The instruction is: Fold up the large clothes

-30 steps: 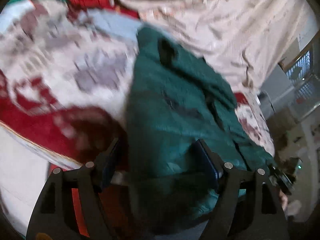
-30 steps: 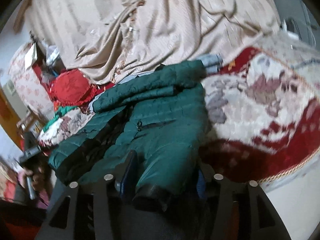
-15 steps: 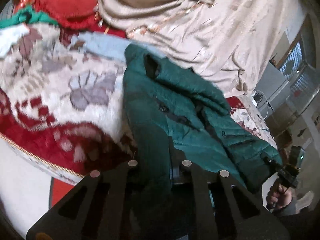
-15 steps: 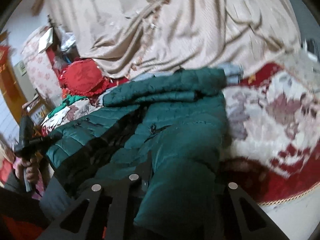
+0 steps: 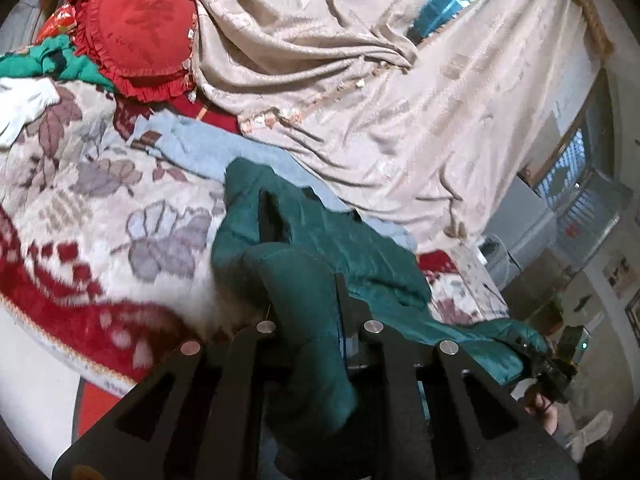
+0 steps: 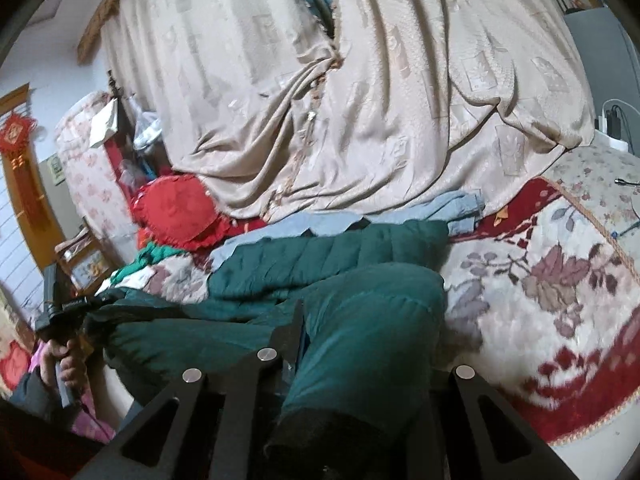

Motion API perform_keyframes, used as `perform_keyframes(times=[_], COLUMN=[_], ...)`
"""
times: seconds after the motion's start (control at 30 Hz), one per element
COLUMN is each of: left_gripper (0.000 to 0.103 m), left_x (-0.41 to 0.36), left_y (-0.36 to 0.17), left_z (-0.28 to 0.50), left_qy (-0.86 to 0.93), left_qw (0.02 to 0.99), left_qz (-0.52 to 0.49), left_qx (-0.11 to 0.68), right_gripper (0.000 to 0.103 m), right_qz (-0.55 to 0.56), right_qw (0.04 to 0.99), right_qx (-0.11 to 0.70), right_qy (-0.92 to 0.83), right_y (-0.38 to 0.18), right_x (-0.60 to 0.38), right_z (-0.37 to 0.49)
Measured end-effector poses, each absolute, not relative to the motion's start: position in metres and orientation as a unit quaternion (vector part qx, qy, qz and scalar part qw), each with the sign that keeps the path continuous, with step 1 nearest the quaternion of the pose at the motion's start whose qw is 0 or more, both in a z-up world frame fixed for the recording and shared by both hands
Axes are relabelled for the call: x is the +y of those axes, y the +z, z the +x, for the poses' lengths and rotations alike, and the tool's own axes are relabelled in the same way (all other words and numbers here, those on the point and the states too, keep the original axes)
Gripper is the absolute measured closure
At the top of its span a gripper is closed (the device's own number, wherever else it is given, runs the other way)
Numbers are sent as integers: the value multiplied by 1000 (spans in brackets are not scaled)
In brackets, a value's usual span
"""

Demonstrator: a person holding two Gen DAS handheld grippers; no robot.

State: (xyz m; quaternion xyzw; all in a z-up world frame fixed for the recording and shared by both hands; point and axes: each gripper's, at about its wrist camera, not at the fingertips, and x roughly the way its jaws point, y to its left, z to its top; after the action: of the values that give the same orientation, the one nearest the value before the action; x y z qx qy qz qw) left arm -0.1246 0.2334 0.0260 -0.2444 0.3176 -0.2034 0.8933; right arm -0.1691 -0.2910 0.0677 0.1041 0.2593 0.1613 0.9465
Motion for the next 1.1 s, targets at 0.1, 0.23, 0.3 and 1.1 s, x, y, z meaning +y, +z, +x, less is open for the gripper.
perform_keyframes(times=[0.1, 0.23, 0.3, 1.1], left_gripper=[92, 92, 92, 87], left_x=[230, 221, 214, 166], left_y=[34, 53, 65, -55], left_z=[-102, -75, -62, 143], left_qy=[-191, -174, -170, -30], left_qw=[896, 905, 912, 899], left_qz=[-252, -256, -248, -173], left_qx=[313, 292, 279, 402], right_gripper=[87, 87, 87, 83], right_qz=[113, 130, 135, 147], right_qw=[951, 955, 956, 918], right_qx=[254, 243, 240, 368], right_qy=[139, 106, 95, -17], right_y=[76, 88, 93, -28], right_x=[-289, -289, -291, -278], right_z=[-141, -107, -93, 125])
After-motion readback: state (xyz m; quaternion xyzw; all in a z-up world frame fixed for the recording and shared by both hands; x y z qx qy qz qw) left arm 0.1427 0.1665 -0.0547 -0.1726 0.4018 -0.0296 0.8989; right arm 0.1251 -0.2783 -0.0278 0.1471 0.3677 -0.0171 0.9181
